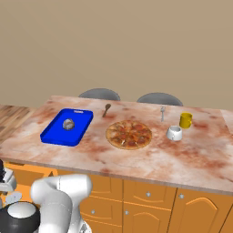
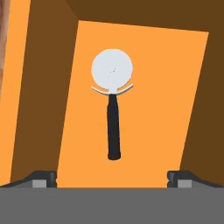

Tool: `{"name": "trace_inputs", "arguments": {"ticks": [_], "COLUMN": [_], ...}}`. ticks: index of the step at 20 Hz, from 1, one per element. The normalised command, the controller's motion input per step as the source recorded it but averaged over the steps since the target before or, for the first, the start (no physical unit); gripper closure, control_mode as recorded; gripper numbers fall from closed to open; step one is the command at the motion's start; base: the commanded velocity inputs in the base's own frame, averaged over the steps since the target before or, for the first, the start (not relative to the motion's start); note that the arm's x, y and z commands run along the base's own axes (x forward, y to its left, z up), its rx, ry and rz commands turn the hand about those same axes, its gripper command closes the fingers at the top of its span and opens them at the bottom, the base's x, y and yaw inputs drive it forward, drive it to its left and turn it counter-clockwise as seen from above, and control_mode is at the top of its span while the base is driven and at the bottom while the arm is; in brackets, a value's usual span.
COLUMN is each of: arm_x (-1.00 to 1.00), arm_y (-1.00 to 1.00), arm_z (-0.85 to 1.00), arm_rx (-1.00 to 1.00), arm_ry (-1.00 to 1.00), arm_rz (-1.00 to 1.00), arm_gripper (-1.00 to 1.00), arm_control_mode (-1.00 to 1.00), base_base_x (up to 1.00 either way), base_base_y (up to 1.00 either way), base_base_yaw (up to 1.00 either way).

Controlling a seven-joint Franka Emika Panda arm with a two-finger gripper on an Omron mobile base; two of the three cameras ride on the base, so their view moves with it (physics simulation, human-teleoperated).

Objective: Take the pizza cutter from the drawer on the left and place it on the dining counter for cutting.

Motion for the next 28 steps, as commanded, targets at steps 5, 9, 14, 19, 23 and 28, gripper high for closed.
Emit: {"name": "trace_inputs", "arguments": {"ticks": [5, 9, 14, 19, 23, 28], "arm_x": [0.01, 0.00, 0.01, 0.01, 0.00, 0.01], "arm_y": [0.01, 0.06, 0.09, 0.02, 0.00, 0.00], "arm_z": [-0.23, -0.28, -0.25, -0.21, -0.20, -0.22], "arm_rx": [0.00, -0.01, 0.00, 0.00, 0.00, 0.00], "arm_ry": [0.01, 0.00, 0.00, 0.00, 0.00, 0.00], "arm_rz": [0.00, 0.00, 0.00, 0.00, 0.00, 0.00], "arm_gripper": [-1.00, -1.00, -1.00, -1.00, -1.00, -1.00], "arm_control_mode": [-1.00, -1.00, -1.00, -1.00, -1.00, -1.00], "base_base_x": [0.00, 0.00, 0.00, 0.00, 0.00, 0.00], "base_base_y": [0.00, 0.00, 0.00, 0.00, 0.00, 0.00], "base_base_yaw": [0.00, 0.00, 0.00, 0.00, 0.00, 0.00]}}
